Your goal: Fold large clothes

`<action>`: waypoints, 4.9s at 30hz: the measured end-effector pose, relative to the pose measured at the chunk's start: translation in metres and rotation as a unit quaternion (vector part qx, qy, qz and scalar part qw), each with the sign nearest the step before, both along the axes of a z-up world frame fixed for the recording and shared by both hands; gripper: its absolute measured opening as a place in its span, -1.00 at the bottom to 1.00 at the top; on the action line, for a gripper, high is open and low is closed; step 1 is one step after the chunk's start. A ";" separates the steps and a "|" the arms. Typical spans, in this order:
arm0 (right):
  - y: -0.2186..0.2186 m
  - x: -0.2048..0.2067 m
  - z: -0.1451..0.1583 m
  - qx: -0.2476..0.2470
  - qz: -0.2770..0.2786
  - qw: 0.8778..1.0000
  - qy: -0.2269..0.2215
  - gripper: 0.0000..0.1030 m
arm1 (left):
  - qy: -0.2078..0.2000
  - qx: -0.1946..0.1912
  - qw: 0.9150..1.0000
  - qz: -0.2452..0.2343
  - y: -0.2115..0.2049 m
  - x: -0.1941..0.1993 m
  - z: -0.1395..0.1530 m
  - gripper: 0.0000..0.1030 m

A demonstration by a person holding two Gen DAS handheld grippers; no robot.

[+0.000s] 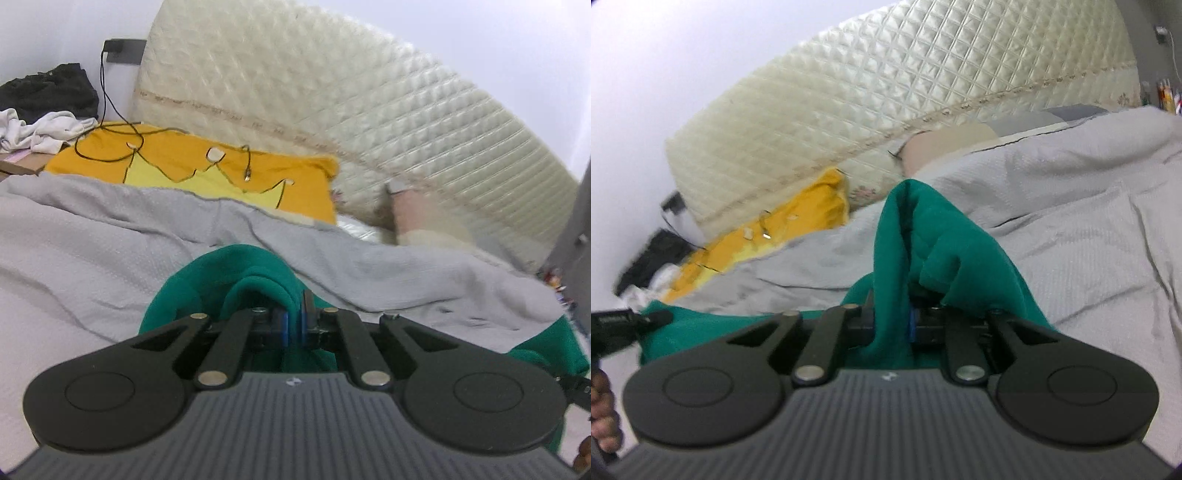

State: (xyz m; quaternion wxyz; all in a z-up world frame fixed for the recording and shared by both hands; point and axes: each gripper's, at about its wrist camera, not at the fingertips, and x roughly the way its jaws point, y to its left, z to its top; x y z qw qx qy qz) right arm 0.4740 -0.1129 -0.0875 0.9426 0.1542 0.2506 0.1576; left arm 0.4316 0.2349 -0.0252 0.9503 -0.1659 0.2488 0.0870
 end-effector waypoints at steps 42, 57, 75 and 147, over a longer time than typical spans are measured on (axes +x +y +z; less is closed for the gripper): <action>-0.001 -0.147 0.070 -0.057 0.075 0.995 -0.046 0.07 | 0.036 0.127 0.984 -0.117 -0.112 -0.143 0.040 0.05; -0.024 -0.355 0.091 -0.081 0.077 0.991 -0.071 0.07 | 0.009 0.109 0.984 -0.138 -0.161 -0.373 0.060 0.11; -0.041 -0.419 0.028 -0.079 0.065 0.994 -0.037 0.07 | 0.029 0.082 0.984 -0.157 -0.193 -0.437 -0.016 0.11; -0.139 -0.344 -0.075 0.293 0.015 0.926 0.238 0.72 | 0.302 -0.216 0.928 0.033 0.026 -0.383 -0.093 0.53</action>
